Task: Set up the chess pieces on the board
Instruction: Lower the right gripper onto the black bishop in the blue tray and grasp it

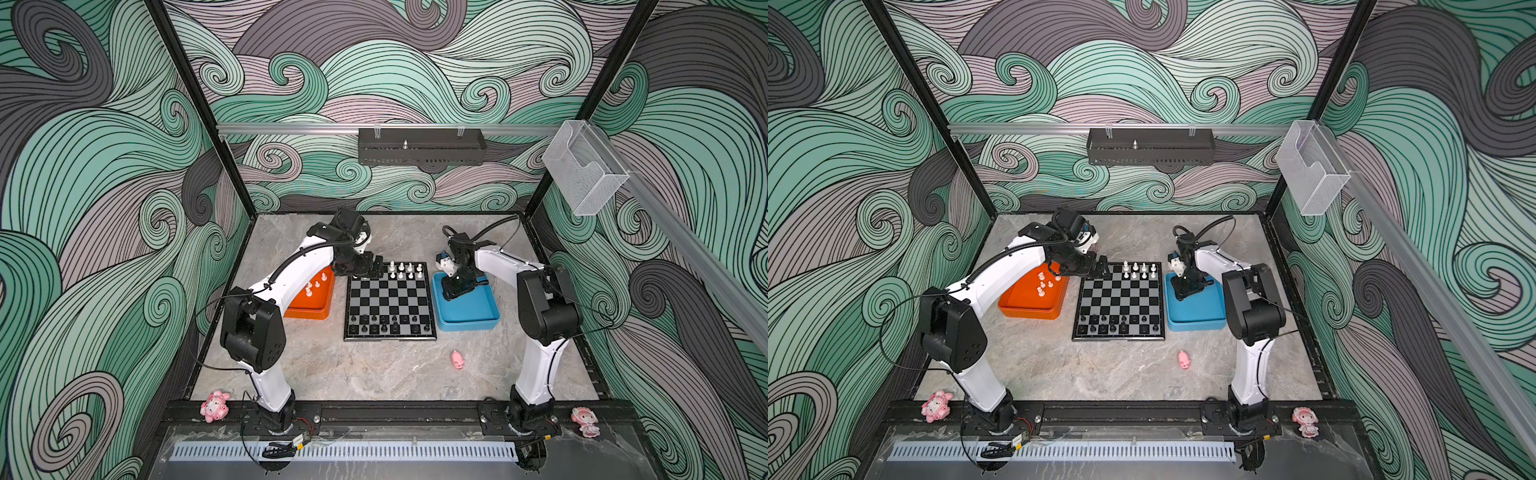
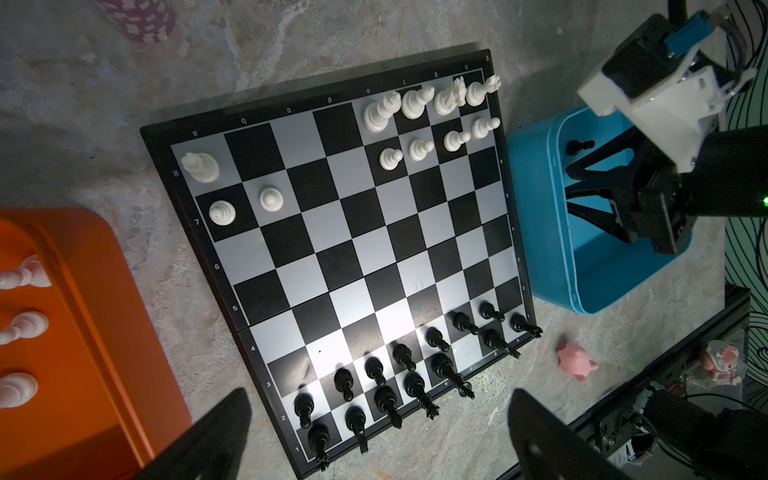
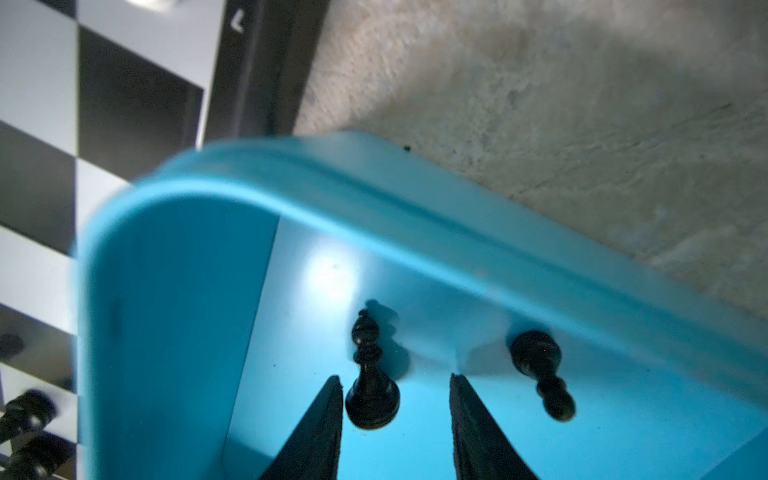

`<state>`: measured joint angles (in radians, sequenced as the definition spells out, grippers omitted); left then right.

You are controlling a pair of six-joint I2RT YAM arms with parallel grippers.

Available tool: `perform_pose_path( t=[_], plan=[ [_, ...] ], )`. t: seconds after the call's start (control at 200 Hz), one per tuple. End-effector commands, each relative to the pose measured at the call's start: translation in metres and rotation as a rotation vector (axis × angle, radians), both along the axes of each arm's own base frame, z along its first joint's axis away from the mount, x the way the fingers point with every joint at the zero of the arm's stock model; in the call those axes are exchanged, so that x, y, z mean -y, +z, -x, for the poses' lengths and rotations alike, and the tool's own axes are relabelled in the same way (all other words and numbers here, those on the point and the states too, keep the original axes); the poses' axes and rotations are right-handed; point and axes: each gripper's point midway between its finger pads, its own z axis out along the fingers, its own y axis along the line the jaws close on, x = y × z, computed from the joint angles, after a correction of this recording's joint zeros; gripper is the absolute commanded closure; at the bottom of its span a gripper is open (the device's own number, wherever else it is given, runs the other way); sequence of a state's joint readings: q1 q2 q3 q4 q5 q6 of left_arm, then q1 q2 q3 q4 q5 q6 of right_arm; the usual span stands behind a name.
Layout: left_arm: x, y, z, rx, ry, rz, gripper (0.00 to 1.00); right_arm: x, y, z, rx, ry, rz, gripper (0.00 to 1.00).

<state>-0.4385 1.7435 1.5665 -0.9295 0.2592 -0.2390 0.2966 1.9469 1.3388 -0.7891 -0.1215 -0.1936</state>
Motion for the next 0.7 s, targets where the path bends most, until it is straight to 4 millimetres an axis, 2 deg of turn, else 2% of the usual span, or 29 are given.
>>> perform_pose_path(
  t=[0.0,0.245,0.696],
  plan=[
    [-0.001,0.008,0.003,0.007,0.003,0.023,0.01,-0.006,0.011,0.011,-0.006,-0.002,-0.013,0.56],
    [-0.002,0.010,0.005,0.012,0.004,0.026,0.01,-0.005,0.002,0.016,-0.027,-0.009,-0.001,0.59],
    [-0.003,0.009,0.004,0.011,0.006,0.021,0.01,-0.007,-0.007,0.011,-0.027,-0.013,0.001,0.64]
  ],
)
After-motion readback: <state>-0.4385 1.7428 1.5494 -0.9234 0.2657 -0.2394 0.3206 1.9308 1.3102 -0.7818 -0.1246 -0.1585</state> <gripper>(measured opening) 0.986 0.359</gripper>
